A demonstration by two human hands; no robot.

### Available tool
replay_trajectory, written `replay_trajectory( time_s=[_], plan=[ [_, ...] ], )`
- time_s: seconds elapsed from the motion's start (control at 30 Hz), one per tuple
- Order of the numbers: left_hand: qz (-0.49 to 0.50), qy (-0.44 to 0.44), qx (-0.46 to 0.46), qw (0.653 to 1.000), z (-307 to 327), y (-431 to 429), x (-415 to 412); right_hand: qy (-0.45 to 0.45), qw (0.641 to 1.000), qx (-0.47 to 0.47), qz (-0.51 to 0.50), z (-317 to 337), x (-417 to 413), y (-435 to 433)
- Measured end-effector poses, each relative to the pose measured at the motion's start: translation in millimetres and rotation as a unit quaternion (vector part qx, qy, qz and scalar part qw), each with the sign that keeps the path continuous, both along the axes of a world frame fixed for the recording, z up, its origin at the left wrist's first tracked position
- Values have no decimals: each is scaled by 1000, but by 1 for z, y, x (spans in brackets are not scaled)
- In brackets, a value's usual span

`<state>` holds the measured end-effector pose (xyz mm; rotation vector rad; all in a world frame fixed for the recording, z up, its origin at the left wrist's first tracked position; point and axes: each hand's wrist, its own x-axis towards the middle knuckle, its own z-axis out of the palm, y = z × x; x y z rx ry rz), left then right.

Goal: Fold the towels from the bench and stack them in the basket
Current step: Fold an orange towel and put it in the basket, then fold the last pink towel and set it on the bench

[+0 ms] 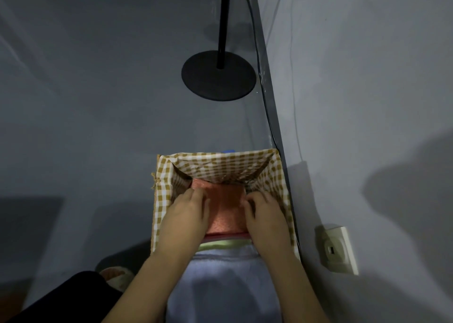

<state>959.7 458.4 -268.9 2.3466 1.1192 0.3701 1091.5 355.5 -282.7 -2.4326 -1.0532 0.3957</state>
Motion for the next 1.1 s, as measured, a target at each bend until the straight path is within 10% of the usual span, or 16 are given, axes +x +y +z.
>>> replay_trajectory(
  time_s=[0.6, 1.1],
  plan=[
    [-32, 77, 130, 988, 152, 18, -158, -117, 979, 85, 146, 168, -119, 35],
    [269, 137, 203, 932, 249, -31, -485, -113, 869, 144, 461, 250, -433, 96]
  ],
)
